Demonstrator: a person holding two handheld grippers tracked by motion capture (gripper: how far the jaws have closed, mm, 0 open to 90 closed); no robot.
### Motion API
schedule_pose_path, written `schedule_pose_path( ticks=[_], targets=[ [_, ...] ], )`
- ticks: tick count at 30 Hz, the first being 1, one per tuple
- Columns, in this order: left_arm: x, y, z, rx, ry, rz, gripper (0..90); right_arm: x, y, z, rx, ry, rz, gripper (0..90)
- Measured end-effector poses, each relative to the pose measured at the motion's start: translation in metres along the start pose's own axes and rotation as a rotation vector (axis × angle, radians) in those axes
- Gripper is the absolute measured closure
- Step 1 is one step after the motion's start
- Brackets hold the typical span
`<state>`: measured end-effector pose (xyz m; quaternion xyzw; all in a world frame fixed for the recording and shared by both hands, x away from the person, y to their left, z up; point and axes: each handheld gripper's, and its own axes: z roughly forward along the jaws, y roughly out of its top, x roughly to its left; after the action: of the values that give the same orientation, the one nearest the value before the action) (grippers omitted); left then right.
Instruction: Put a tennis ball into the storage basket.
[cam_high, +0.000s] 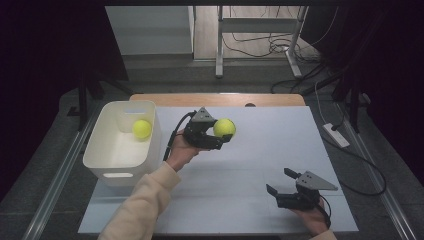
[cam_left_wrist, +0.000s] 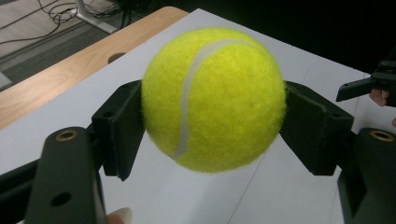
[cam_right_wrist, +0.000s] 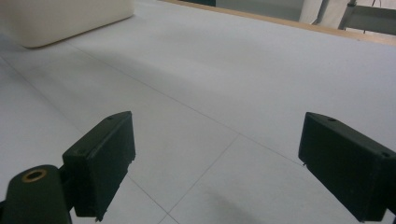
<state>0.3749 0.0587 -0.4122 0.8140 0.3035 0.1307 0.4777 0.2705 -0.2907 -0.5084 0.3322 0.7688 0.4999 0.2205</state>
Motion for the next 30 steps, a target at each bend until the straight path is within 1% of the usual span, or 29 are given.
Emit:
schedule_pose_path(
  ticks=[9, 17, 30],
  targets=[
    [0.0, 0.0, -0.01, -0.008, 0.012, 0.008, 27.3, 0.001, 0.0, 0.0, 0.001, 0.001, -0.003, 10.7],
    [-0.001, 0.001, -0.022, -0.022, 0.026, 0.013, 27.3, 0.002, 0.0, 0.001, 0.0, 0.001, -0.005, 10.7],
    [0.002, 0.0, -0.041, -0.048, 0.048, 0.008, 27.3, 0.002, 0.0, 0.0, 0.0, -0.002, -0.004, 10.7]
  ],
)
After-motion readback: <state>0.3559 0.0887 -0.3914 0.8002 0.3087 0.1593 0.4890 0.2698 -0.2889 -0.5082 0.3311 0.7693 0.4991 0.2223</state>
